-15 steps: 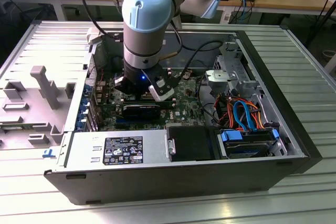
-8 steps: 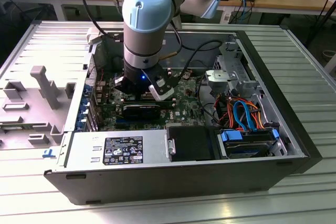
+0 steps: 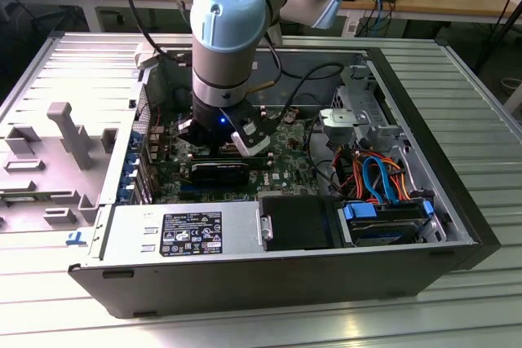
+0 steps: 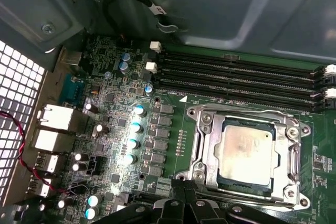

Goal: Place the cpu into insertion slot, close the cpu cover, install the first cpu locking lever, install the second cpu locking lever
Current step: 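Install the second cpu locking lever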

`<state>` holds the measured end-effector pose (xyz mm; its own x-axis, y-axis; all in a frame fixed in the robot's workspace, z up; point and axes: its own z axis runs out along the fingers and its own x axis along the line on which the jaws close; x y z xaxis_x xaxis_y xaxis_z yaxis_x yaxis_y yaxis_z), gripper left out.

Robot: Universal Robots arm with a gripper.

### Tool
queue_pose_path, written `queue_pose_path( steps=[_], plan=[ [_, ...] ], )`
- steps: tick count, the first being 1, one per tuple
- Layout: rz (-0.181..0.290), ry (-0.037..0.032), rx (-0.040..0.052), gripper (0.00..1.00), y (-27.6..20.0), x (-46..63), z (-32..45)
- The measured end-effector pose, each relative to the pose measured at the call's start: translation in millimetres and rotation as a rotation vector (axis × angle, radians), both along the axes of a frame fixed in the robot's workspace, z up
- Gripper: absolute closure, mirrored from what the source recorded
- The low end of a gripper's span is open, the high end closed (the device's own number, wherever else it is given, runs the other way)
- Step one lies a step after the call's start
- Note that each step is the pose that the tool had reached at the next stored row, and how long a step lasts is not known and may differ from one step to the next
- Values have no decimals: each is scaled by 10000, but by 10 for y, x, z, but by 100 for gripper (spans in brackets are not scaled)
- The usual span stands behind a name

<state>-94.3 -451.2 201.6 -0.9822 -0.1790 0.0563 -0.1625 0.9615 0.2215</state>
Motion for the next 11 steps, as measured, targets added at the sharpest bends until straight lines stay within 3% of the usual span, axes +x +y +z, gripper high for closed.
queue_pose_path(
  steps=[4,7,11],
  plan=[
    [55,-2,5,89,41,1,-28],
    [68,-19,9,89,37,-6,-30],
    [69,-97,7,89,34,-16,46]
  ],
)
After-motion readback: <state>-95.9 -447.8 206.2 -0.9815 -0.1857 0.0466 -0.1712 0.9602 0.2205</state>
